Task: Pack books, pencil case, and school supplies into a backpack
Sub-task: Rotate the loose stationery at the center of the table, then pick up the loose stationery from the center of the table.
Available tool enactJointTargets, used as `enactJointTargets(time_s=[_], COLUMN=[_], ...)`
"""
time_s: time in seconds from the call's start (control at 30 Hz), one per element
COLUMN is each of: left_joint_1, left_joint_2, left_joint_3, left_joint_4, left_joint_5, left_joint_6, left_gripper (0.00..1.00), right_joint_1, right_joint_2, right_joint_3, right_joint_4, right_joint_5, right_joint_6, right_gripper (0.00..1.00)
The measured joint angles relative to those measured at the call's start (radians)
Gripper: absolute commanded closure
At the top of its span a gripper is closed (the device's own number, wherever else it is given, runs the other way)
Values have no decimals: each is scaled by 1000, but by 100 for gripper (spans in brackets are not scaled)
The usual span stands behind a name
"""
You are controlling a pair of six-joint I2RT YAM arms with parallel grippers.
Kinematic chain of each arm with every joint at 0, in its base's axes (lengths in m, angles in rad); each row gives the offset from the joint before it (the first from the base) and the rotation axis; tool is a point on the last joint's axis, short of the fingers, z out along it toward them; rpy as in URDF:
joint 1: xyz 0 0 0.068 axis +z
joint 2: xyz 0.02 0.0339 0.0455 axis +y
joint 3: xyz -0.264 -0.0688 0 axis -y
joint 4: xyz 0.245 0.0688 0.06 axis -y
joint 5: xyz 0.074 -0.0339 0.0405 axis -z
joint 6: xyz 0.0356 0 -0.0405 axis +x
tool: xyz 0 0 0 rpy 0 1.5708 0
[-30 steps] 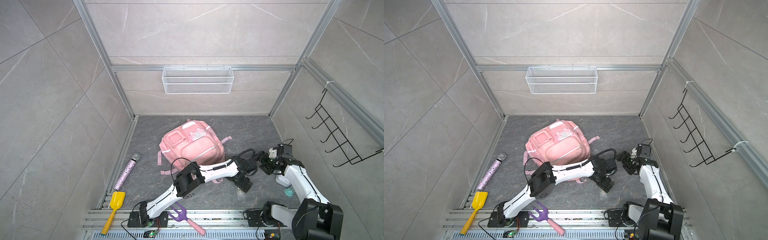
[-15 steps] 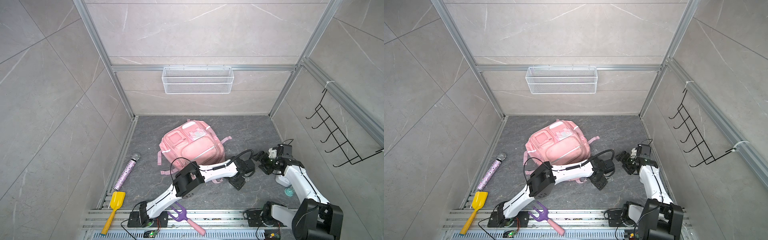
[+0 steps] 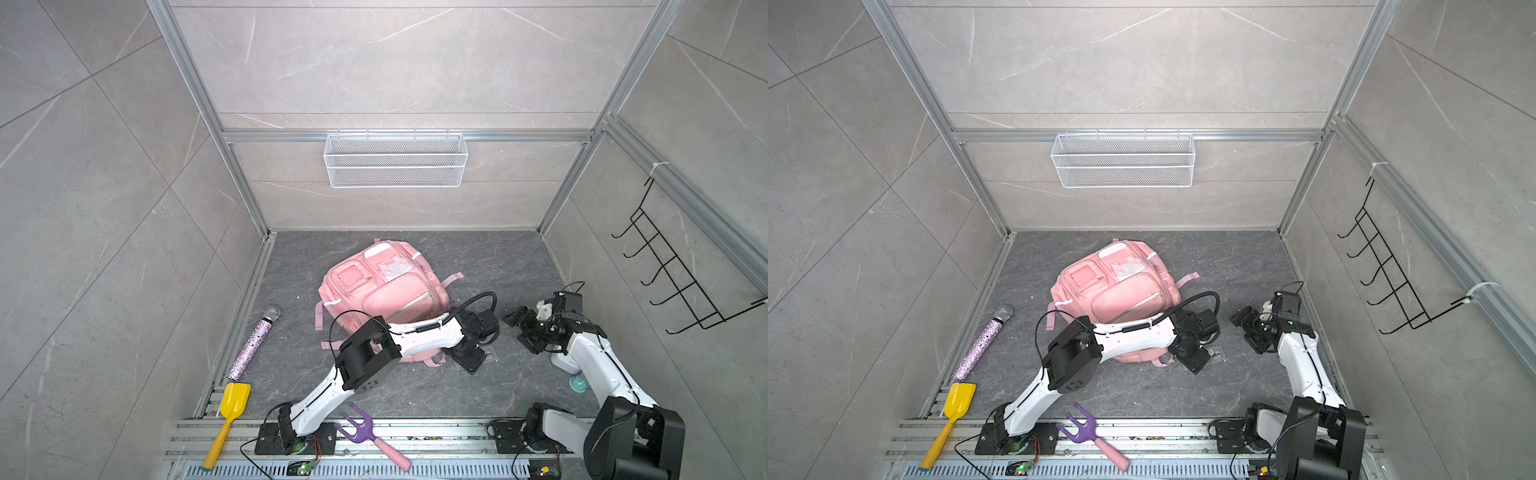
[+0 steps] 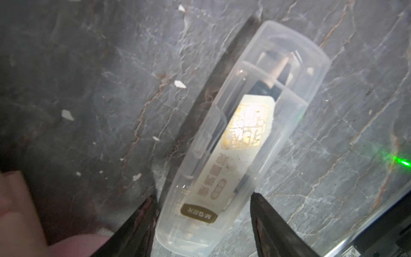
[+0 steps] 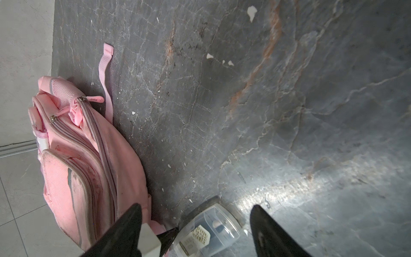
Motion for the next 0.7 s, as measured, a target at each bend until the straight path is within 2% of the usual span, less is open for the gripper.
enactJointTargets(time_s=[0.3, 0.57, 0.7], left_joint_1=[-9, -55, -64], left_joint_2=[0, 1, 1], left_joint_3=[-1, -2, -9], left_joint_4=[12, -24, -13], left_joint_5=[-2, -159, -192], left_joint_6=[59, 106, 106], left_gripper=[31, 35, 42], right_joint_1=[0, 0, -3], right_joint_2=[0, 1, 1], right_joint_3=[0, 0, 0], right_joint_4=[0, 0, 0], right_joint_5=[0, 4, 10], right_joint_6=[0, 0, 0], right_gripper=[22, 22, 22])
